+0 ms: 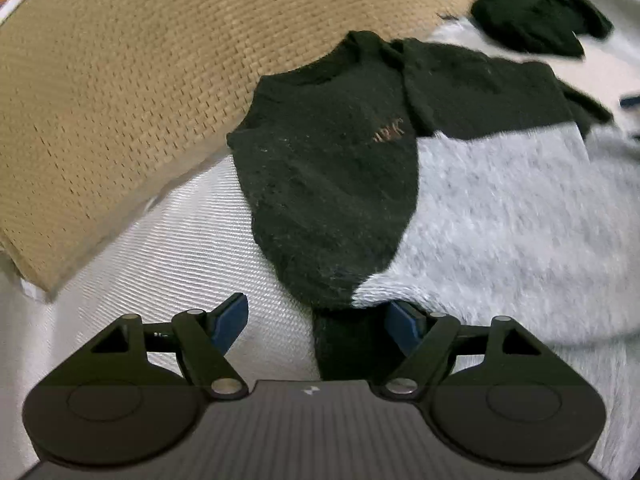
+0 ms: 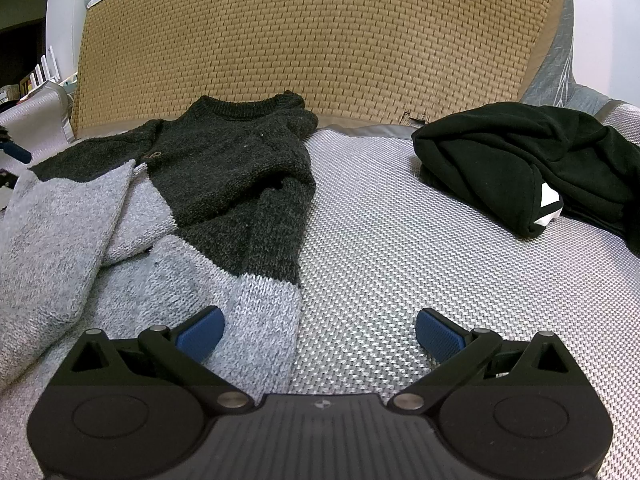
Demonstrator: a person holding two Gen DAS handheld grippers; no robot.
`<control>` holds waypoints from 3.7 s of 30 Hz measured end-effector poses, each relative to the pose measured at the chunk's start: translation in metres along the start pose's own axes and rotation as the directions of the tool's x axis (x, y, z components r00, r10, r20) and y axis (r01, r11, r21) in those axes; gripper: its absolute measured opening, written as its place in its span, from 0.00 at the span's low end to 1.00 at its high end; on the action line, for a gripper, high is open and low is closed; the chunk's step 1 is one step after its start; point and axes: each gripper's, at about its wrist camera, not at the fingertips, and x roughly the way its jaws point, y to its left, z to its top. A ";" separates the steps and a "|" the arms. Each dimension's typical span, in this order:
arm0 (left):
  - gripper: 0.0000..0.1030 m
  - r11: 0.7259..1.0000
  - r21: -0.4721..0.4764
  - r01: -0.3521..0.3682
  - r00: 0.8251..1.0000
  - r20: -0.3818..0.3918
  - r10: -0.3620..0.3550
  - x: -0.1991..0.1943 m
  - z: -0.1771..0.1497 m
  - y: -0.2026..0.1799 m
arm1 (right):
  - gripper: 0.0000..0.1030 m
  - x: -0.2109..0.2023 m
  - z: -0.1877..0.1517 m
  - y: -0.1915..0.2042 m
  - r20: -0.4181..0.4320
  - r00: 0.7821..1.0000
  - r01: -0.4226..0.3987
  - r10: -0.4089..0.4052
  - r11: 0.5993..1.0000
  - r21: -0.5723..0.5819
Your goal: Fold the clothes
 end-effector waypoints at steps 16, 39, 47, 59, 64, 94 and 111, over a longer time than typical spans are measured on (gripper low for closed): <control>0.53 0.998 -0.025 -0.062 0.998 -0.028 0.061 0.048 0.026 0.004 | 1.00 0.000 0.000 0.001 0.002 1.000 0.002 -0.002 1.000 0.000; 0.36 0.962 -0.219 -0.161 0.987 -0.033 0.157 0.054 0.048 0.050 | 1.00 0.000 0.000 0.001 0.005 1.000 0.004 -0.004 1.000 -0.001; 0.56 0.956 -0.234 -0.175 0.984 -0.069 0.163 0.044 0.041 0.062 | 1.00 0.000 -0.001 0.002 0.005 1.000 0.004 -0.004 1.000 -0.001; 0.57 0.979 -0.169 -0.113 0.983 -0.162 0.085 0.024 0.018 0.073 | 1.00 -0.001 -0.002 0.002 0.005 1.000 0.005 -0.005 1.000 -0.001; 0.61 0.982 -0.136 -0.128 0.980 -0.169 0.104 0.004 0.008 0.084 | 1.00 -0.001 -0.002 0.002 0.004 1.000 0.006 -0.006 1.000 -0.001; 0.74 0.988 0.087 0.127 0.990 -0.066 -0.122 -0.046 -0.011 -0.007 | 1.00 0.002 -0.005 0.004 0.007 1.000 0.009 -0.009 1.000 -0.005; 0.67 0.967 0.144 0.209 0.977 -0.077 -0.200 -0.038 -0.028 -0.040 | 1.00 0.004 -0.007 0.008 0.002 1.000 0.020 -0.020 1.000 -0.010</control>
